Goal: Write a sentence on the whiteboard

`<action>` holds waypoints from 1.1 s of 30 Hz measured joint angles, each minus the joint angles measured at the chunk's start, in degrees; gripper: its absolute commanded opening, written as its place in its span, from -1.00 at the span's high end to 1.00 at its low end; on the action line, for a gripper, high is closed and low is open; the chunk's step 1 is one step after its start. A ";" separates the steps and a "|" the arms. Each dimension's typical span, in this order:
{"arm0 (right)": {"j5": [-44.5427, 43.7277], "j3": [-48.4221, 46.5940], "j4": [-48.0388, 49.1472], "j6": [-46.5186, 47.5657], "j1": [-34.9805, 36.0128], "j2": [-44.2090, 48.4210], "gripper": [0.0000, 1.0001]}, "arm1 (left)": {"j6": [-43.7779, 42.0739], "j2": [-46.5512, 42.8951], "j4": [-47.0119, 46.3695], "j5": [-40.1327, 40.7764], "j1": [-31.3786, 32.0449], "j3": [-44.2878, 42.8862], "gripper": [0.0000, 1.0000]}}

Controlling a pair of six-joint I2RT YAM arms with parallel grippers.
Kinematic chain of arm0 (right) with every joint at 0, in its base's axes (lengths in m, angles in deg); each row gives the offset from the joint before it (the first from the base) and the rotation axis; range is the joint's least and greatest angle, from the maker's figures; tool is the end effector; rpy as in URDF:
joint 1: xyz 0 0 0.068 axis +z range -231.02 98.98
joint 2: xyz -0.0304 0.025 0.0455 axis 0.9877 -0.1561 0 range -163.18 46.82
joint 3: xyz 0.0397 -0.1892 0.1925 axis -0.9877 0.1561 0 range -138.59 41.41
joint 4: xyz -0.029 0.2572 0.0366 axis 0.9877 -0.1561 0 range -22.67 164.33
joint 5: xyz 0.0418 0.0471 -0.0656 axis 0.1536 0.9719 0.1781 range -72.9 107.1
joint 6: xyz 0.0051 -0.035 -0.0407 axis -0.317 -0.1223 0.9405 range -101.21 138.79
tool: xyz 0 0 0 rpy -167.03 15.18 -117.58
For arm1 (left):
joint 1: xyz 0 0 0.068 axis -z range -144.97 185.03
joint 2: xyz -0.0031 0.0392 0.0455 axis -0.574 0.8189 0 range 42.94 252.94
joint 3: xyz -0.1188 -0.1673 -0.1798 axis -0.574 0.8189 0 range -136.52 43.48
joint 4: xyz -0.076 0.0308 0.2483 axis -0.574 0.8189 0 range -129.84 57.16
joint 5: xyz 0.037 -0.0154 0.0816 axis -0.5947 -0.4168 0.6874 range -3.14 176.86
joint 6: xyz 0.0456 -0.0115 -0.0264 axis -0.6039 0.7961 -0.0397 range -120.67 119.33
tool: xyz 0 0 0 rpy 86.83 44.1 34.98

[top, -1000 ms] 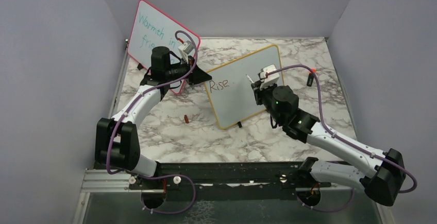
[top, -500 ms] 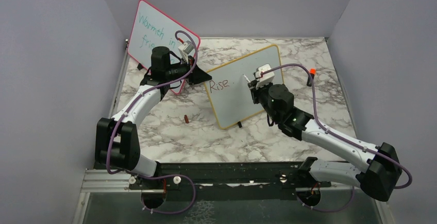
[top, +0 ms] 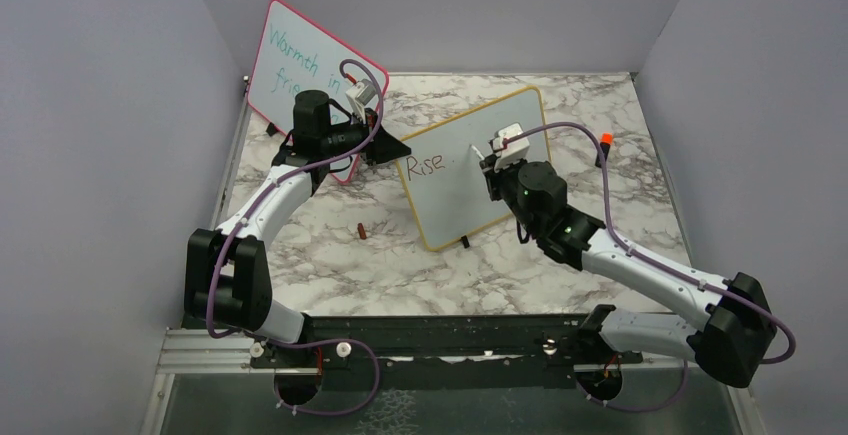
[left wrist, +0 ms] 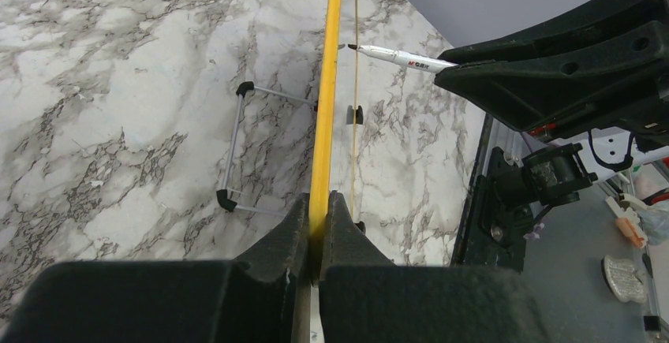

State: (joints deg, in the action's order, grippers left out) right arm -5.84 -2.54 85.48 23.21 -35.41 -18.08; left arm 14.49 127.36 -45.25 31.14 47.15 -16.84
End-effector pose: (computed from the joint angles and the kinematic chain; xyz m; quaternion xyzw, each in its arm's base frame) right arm 0.1941 0.1785 0.3028 -0.2009 0.7335 0.0796 0.6445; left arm 0.3181 -0.0984 0.3008 0.2532 0.7254 -0.4906 0.4112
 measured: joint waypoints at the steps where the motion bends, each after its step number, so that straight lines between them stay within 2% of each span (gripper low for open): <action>1: 0.02 0.00 0.04 0.00 -0.04 -0.04 0.99 | 0.00 0.00 0.00 0.00 0.00 -0.02 1.00; 21: 3.13 -0.04 0.96 0.15 -0.35 -0.76 0.99 | 0.00 0.02 0.02 0.04 0.00 -0.02 1.00; 33: 5.16 -0.04 -2.45 0.04 -0.35 0.20 0.99 | -0.09 0.04 0.31 0.04 0.00 -0.15 1.00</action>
State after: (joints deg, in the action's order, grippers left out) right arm -0.68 -2.58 83.04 23.26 -35.76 -17.89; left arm 14.40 127.40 -44.95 31.18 47.15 -16.99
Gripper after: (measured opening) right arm 0.165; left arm 0.029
